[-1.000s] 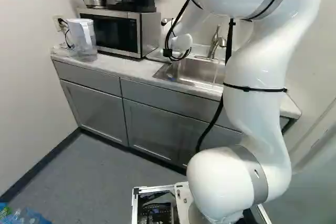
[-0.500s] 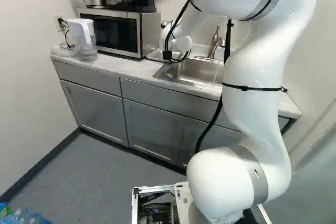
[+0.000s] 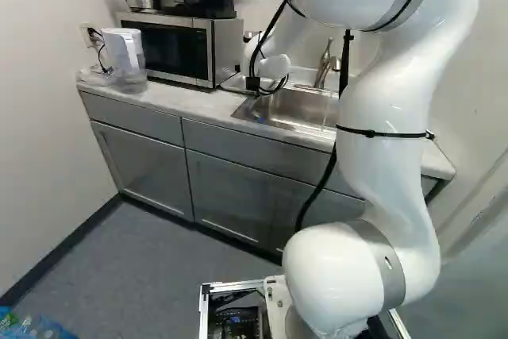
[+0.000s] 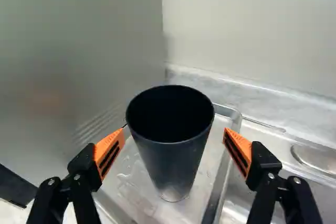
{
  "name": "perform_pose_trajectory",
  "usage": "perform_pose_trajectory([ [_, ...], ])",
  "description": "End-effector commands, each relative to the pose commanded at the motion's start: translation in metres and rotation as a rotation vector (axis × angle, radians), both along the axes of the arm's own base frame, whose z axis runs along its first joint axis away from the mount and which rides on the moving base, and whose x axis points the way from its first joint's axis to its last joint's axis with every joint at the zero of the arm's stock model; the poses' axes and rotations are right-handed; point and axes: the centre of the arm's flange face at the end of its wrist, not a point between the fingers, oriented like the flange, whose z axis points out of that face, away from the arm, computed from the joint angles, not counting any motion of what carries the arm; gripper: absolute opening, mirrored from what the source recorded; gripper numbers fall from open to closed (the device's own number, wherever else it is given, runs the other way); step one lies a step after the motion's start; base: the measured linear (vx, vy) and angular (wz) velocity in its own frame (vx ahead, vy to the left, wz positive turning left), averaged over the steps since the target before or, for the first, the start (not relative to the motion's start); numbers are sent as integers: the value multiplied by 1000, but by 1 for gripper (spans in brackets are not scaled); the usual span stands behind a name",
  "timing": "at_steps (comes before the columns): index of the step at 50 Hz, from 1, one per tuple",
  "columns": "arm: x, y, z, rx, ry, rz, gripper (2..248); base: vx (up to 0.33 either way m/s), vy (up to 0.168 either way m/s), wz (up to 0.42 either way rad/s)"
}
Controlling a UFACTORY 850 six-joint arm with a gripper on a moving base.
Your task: Rinse the cup and place it in the tray
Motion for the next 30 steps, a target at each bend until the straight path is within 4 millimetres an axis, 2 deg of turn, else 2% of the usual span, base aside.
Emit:
perform_pose_trajectory([
  [10,-7,0,12,1,-16,1,247,0,0,0],
  [30,-33,-4,36,3,-46,-2,247,0,0,0],
])
